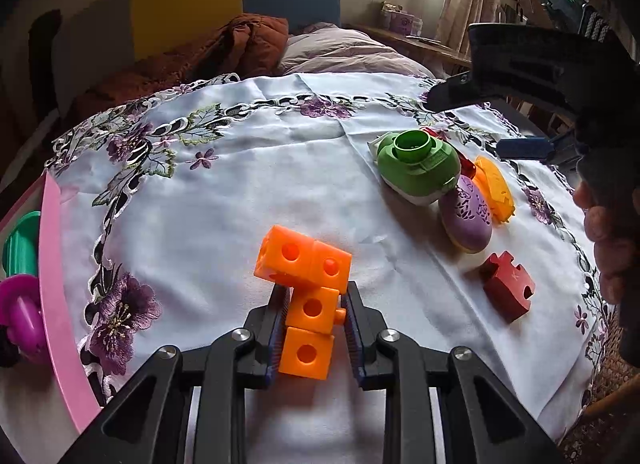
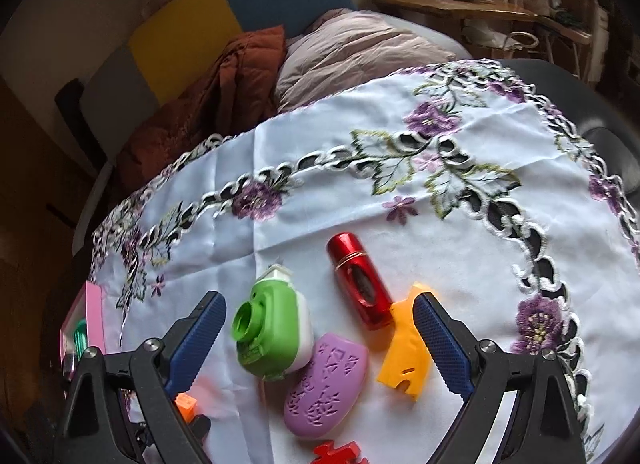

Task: Organize rigid objects
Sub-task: 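Grasp the orange linked cubes with the left gripper while the right grasps the green plug device, then carry the orange cubes into the tray with the left gripper while the right lifts the green device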

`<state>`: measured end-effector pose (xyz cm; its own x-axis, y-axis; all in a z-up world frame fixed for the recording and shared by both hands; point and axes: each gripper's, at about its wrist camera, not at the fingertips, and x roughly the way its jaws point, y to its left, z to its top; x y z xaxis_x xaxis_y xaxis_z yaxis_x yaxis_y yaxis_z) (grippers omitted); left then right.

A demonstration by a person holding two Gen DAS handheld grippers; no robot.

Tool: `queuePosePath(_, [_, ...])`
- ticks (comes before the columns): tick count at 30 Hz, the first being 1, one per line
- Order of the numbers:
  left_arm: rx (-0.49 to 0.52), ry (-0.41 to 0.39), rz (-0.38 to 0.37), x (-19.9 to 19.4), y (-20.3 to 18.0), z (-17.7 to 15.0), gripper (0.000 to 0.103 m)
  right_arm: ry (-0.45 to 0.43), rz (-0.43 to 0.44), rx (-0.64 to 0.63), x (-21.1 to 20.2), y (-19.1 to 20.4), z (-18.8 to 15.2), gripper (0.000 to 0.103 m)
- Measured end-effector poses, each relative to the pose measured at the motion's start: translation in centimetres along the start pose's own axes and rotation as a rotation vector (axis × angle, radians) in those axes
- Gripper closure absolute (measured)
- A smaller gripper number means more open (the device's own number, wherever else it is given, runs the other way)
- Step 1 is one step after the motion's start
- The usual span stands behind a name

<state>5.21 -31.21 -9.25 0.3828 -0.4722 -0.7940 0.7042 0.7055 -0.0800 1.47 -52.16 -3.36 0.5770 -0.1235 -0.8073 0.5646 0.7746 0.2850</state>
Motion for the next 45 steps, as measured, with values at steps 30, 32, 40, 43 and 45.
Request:
queuePosePath(30, [-0.055,-0.001,-0.052,-0.8,0.8,-0.3,0.078,0.223,0.081,-0.472,5.6,8.4,-2.8,0.05])
queuePosePath(32, [-0.053,0.001,-0.048,-1.4,0.8,-0.5,0.078,0.238,0.066,-0.486,6.4,8.6,-4.0,0.05])
queuePosePath(40, [-0.079,-0.028,-0.031,-4.5,0.8,-1.2,0.078,0.218,0.049,-0.526,6.1,9.1,-4.5,0.05])
queuePosePath(43, [-0.073,-0.044,-0.015,-5.8,0.7,-1.3,0.078,0.213,0.049,-0.53,6.3,9.1,-4.5,0.05])
queuePosePath(45, [-0.081,-0.053,-0.009,-6.7,0.8,-1.4,0.078,0.211,0.052,-0.531,6.3,8.9,-4.5,0.049])
